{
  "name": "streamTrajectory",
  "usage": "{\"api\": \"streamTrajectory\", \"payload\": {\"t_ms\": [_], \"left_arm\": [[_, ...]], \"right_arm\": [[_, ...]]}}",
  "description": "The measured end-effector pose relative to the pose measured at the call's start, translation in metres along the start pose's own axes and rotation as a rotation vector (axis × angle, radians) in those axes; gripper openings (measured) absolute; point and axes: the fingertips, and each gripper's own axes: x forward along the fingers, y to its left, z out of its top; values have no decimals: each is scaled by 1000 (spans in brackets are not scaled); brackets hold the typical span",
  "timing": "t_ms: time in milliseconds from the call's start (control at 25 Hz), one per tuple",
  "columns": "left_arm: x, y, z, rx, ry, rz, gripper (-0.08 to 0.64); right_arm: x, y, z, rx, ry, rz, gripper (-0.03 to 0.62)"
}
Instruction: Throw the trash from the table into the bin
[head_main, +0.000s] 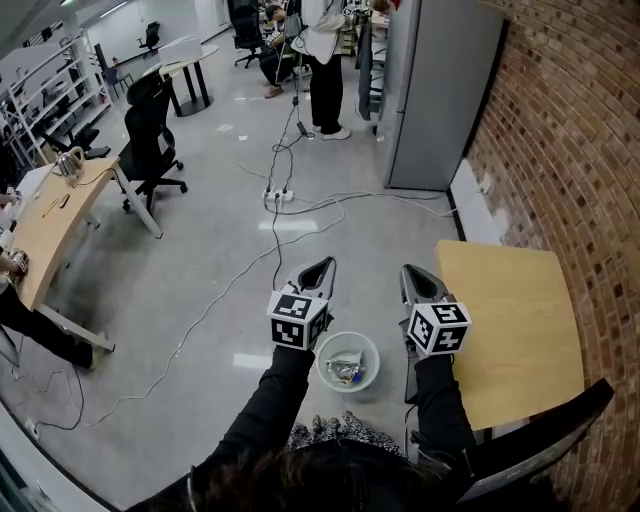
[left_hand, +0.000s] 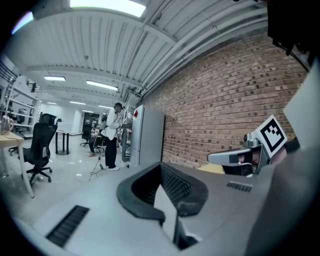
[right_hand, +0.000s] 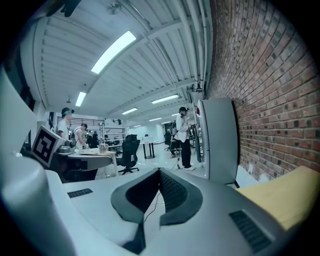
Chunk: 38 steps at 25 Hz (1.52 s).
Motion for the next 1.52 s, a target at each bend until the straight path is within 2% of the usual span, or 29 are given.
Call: {"api": "streamTrajectory", "payload": {"t_ms": [240,520,1520], "left_arm": [[-5,-4,27,15,-55,-18,5],[-11,-2,37,-4,-91,-16,5],[-7,-2,30,21,-72,-51,5]], "right_arm": [[-4,2,22,-24,-38,-10,12],[-9,3,37,-39,-77,-15,12],[-9,6,38,-51,-72,-35,11]]}}
